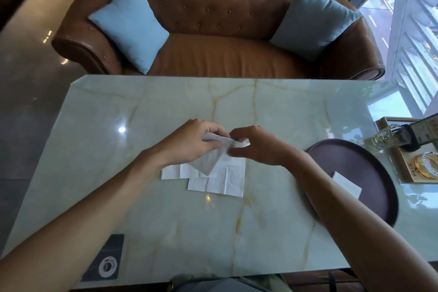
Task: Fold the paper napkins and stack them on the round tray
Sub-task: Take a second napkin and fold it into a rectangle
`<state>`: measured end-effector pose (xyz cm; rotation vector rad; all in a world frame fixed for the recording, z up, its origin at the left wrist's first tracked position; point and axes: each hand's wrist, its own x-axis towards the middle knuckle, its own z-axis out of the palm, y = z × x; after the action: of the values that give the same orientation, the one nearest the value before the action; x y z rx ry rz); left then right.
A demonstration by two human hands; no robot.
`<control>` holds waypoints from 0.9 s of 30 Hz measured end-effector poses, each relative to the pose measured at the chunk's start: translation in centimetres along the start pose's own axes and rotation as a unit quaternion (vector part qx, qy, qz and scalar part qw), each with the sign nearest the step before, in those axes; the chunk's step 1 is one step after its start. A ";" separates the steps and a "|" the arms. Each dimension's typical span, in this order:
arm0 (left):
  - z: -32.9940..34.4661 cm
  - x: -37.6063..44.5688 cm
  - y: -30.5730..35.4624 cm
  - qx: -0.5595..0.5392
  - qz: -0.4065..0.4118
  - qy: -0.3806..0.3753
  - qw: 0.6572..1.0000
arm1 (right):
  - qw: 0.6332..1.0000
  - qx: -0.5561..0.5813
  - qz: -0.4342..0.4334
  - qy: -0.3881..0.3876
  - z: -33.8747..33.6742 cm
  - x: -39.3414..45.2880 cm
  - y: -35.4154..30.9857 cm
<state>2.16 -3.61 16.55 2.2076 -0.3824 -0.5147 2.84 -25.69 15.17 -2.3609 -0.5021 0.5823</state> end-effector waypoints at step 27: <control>-3.8 -0.7 -3.1 0.054 -0.023 -0.042 0.997 | 0.994 -0.066 0.080 0.047 -3.4 -2.2 2.1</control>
<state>3.71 1.12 16.52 2.3075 -0.4137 -0.6266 3.18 -29.94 16.76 -2.5566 -0.3204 0.5207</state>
